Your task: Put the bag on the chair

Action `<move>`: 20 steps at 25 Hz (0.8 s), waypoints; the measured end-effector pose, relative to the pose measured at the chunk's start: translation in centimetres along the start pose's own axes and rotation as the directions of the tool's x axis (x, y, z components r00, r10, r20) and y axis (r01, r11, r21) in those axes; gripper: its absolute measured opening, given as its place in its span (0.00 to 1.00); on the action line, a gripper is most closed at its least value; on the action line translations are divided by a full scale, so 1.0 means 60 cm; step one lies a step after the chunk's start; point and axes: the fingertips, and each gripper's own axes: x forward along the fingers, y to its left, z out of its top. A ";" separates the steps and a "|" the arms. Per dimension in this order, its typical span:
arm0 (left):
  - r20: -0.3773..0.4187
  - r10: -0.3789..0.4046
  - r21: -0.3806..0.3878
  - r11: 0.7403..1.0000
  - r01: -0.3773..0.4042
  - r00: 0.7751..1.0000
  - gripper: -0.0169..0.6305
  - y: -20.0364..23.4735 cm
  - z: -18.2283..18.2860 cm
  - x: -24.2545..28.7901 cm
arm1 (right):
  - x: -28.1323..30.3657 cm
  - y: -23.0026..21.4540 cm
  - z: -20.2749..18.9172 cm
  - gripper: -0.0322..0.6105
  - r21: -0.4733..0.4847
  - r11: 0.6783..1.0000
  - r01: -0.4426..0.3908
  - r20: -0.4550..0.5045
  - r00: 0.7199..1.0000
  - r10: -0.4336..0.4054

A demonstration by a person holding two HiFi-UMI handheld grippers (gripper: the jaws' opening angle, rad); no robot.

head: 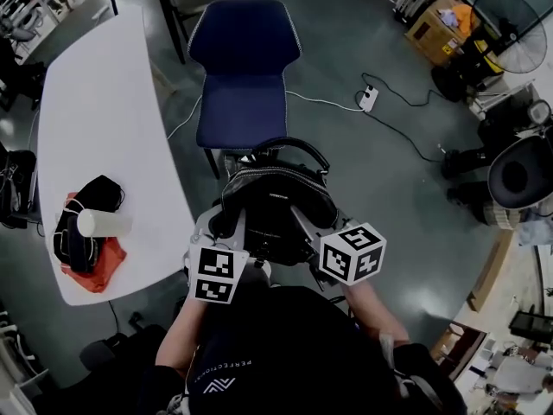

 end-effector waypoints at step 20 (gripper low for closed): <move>-0.020 0.061 -0.030 0.998 -0.061 0.998 0.09 0.169 0.053 0.136 | 0.193 -0.069 0.119 0.13 -0.034 0.999 -0.031 -0.041 0.999 0.030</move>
